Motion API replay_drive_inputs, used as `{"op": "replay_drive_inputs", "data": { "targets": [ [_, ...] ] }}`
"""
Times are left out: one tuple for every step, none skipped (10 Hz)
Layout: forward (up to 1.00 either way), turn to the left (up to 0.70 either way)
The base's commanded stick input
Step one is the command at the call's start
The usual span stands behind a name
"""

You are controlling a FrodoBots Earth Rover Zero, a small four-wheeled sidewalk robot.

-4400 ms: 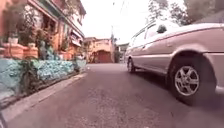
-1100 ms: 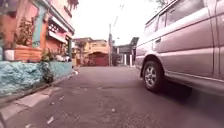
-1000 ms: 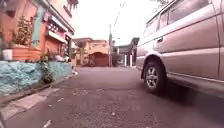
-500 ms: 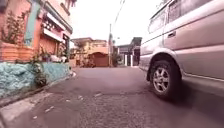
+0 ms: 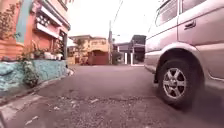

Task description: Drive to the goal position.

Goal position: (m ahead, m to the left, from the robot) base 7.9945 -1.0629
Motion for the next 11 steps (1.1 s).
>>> {"op": "replay_drive_inputs", "data": {
  "targets": [
    [0.7, 0.0],
    [0.7, 0.0],
    [0.7, 0.0],
    [0.7, 0.0],
    [0.7, 0.0],
    [0.7, 0.0],
    [0.7, 0.0],
    [0.7, 0.0],
    [0.7, 0.0],
    [0.7, 0.0],
    [0.7, 0.0]
  ]
}}
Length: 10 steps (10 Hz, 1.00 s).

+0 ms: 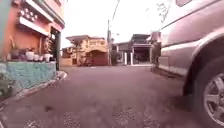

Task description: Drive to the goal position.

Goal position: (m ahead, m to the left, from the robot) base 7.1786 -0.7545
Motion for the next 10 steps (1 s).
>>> {"op": "replay_drive_inputs", "data": {
  "targets": [
    [0.7, 0.0],
    [0.7, 0.0],
    [0.7, 0.0],
    [0.7, 0.0],
    [0.7, 0.0],
    [0.7, 0.0],
    [0.7, 0.0],
    [0.7, 0.0],
    [0.7, 0.0],
    [0.7, 0.0]
  ]
}}
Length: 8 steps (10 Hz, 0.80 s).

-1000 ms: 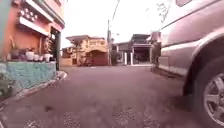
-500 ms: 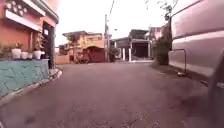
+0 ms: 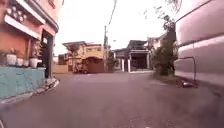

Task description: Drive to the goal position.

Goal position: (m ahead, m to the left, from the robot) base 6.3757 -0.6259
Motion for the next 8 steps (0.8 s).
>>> {"op": "replay_drive_inputs", "data": {
  "targets": [
    [0.7, 0.0],
    [0.7, 0.0],
    [0.7, 0.0],
    [0.7, 0.0],
    [0.7, 0.0],
    [0.7, 0.0],
    [0.7, 0.0],
    [0.7, 0.0]
  ]
}}
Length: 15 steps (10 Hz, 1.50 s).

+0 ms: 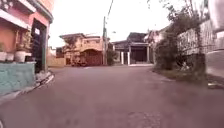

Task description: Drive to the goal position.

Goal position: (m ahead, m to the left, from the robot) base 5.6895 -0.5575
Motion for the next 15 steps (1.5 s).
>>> {"op": "replay_drive_inputs", "data": {
  "targets": [
    [0.7, 0.0],
    [0.7, 0.0],
    [0.7, 0.0],
    [0.7, 0.0],
    [0.7, 0.0],
    [0.7, 0.0],
    [0.7, 0.0],
    [0.7, 0.0],
    [0.7, 0.0],
    [0.7, 0.0],
    [0.7, 0.0],
    [0.7, 0.0],
    [0.7, 0.0],
    [0.7, 0.0],
    [0.7, 0.0]
  ]
}}
